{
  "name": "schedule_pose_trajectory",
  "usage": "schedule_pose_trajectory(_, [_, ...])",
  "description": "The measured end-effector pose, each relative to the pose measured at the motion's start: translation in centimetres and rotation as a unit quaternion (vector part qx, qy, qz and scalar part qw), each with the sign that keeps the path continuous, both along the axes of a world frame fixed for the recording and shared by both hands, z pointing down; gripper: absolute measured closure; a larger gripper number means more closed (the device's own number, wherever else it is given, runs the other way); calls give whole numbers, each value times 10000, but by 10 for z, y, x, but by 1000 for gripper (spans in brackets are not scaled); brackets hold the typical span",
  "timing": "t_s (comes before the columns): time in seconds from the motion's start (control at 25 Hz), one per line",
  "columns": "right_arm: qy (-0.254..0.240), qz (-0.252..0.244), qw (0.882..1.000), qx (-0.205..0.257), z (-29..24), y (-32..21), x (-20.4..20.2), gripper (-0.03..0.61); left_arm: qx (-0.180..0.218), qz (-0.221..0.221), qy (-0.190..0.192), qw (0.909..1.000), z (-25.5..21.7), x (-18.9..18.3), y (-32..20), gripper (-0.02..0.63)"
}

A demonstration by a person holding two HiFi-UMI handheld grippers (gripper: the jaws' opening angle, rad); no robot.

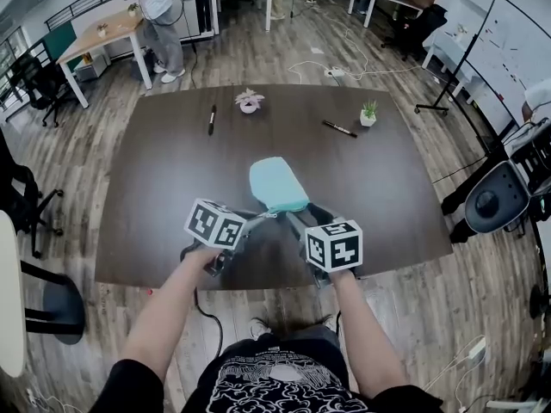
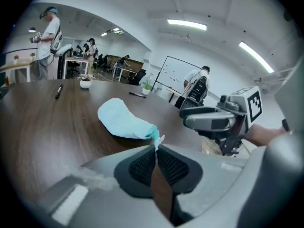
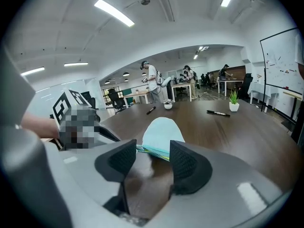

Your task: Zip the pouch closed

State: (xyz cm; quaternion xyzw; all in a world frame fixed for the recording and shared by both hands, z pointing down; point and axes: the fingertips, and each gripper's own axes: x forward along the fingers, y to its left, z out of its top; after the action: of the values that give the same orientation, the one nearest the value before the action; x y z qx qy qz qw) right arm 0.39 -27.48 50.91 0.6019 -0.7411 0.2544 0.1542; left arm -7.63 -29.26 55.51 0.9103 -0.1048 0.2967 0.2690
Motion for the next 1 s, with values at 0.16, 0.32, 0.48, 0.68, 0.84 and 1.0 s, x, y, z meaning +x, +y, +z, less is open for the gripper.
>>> schedule_pose_trajectory(0.16, [-25, -141, 9999, 3, -2, 1, -4, 357, -56, -85, 151, 9998, -8, 2, 1, 592])
schedule_pose_trajectory(0.32, [-123, -352, 9993, -14, -1, 2, -5, 365, -41, -140, 139, 9998, -12, 6, 3, 592])
schedule_pose_trajectory(0.48, [-202, -668, 9976, -23, 0, -3, -4, 370, 10, -262, 161, 9995, -19, 15, 1, 592])
schedule_pose_trajectory(0.68, [-324, -1033, 9941, -40, 0, -3, 3, 393, 35, -416, 78, 9991, -22, 27, 6, 592])
schedule_pose_trajectory(0.84, [-400, -1383, 9895, -109, 4, -8, 0, 405, -21, -562, 30, 9984, -21, 31, 5, 592])
schedule_pose_trajectory(1.0, [-469, -1688, 9844, -178, 10, -11, -3, 411, -99, -684, -21, 9976, -18, 34, 7, 592])
